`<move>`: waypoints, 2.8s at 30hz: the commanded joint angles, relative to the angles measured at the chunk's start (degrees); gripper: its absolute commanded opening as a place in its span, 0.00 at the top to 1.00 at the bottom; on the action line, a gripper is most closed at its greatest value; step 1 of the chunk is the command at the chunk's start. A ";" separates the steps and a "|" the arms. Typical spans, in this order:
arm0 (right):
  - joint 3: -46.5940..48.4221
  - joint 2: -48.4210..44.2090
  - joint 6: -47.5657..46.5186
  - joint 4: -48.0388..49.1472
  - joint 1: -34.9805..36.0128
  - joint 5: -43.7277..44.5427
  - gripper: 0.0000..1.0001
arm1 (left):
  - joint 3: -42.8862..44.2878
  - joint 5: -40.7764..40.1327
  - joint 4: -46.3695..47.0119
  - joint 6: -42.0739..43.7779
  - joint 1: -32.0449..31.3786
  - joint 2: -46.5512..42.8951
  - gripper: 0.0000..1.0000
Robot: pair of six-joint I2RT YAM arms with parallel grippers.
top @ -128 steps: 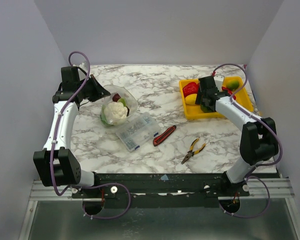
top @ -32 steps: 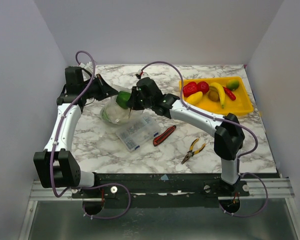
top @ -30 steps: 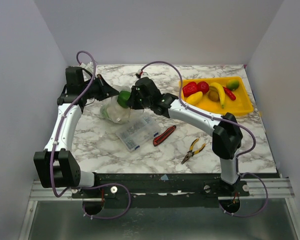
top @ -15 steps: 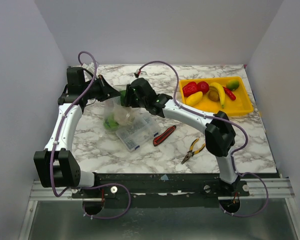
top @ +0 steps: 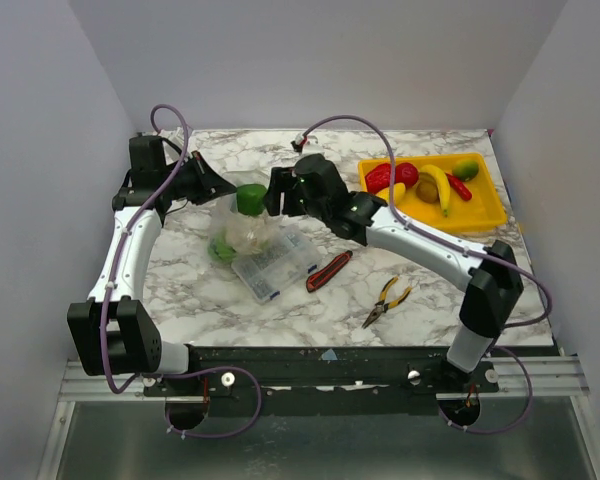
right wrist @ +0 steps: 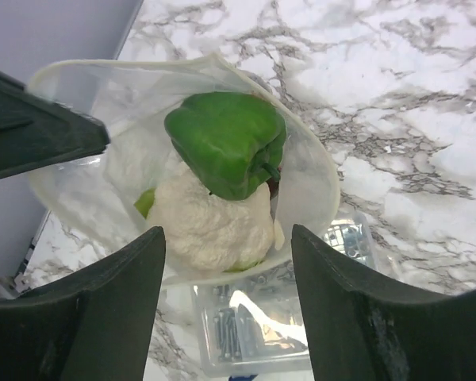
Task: Place the food in the zip-top bag and seal the zipper
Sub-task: Pick up the fake fruit from the bin.
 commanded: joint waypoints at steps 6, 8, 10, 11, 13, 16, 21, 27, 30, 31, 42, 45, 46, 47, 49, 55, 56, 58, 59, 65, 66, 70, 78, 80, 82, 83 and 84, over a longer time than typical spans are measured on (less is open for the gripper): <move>-9.21 -12.06 -4.66 -1.59 -8.61 9.85 0.30 | 0.80 -0.16 0.82 -0.57 0.68 0.15 1.00; -12.34 -14.06 -3.93 -2.32 -13.64 10.88 0.30 | 0.78 -0.33 0.80 -0.57 0.64 0.09 1.00; -15.82 -15.52 -2.81 -2.41 -20.08 11.27 0.30 | 0.79 -0.09 0.82 -0.74 0.69 0.29 1.00; -17.64 -15.93 -2.10 -2.37 -22.95 10.83 0.30 | 0.81 0.18 0.79 -0.79 0.72 0.35 1.00; -19.90 -16.18 -0.57 -2.41 -28.84 9.71 0.32 | 0.72 0.43 1.09 -0.96 0.68 0.46 1.00; -21.93 -15.67 1.55 -2.26 -35.14 10.00 0.33 | 0.54 0.46 1.18 -1.10 0.66 0.33 1.00; -24.05 -13.31 6.81 0.62 -42.51 8.21 0.33 | 0.52 0.70 1.22 -1.10 0.71 0.44 1.00; -22.14 -8.02 6.48 1.10 -46.11 7.90 0.30 | 0.52 0.72 1.28 -1.10 0.68 0.61 1.00; -21.21 -5.56 5.52 1.51 -46.21 9.46 0.30 | 0.53 0.94 1.25 -1.10 0.70 0.68 1.00; -20.82 -4.84 5.35 1.56 -46.28 9.81 0.31 | 0.54 0.92 1.27 -1.10 0.71 0.65 1.00; -15.36 4.67 3.70 1.63 -47.05 11.49 0.32 | 0.54 1.33 1.27 -1.18 0.63 0.97 1.00; -13.59 7.14 3.02 1.63 -47.41 12.03 0.32 | 0.56 1.34 1.27 -1.19 0.65 1.02 1.00; -13.01 8.02 2.80 1.62 -47.50 12.00 0.32 | 0.62 1.37 1.28 -1.19 0.69 1.07 1.00; -12.16 8.72 2.74 1.19 -47.67 12.00 0.32 | 0.58 1.42 1.21 -1.19 0.67 1.13 1.00; -11.14 9.74 2.55 0.57 -47.77 13.07 0.32 | 0.63 1.35 1.22 -1.19 0.68 1.24 1.00; -8.84 12.11 1.40 -0.13 -48.35 13.89 0.31 | 0.80 1.27 1.10 -1.09 0.65 1.40 1.00; -8.87 12.34 1.41 -0.01 -48.51 13.98 0.31 | 0.80 1.12 0.96 -0.98 0.71 1.39 1.00; -8.65 12.87 1.11 0.33 -48.71 13.79 0.30 | 0.90 0.81 0.83 -0.77 0.69 1.31 1.00; -8.31 13.24 0.81 0.31 -48.76 13.73 0.30 | 0.97 0.86 0.69 -0.75 0.65 1.44 1.00; -6.59 15.42 -0.58 -0.32 -49.01 13.07 0.28 | 0.93 0.81 0.75 -0.75 0.71 1.51 1.00; -6.48 15.61 -0.77 -0.18 -49.01 12.70 0.28 | 0.97 0.85 0.75 -0.75 0.70 1.58 1.00; -6.37 16.11 -1.36 -0.26 -49.00 12.35 0.33 | 0.98 1.03 0.75 -0.84 0.65 1.62 1.00; -9.91 11.68 -2.00 0.12 -48.98 8.89 0.53 | 0.81 1.18 0.98 -1.10 0.68 1.77 1.00; -11.70 9.59 -2.10 0.53 -49.00 7.08 0.61 | 0.80 1.17 1.00 -1.16 0.65 1.74 1.00; -13.71 7.30 -2.43 1.03 -48.95 4.45 0.69 | 0.89 1.17 0.97 -1.09 0.67 1.74 1.00; -14.94 5.93 -2.52 1.54 -48.93 2.69 0.72 | 0.89 1.17 0.97 -1.10 0.69 1.73 1.00; -15.93 4.78 -2.49 1.81 -48.87 1.68 0.76 | 0.85 1.18 1.01 -1.10 0.67 1.79 1.00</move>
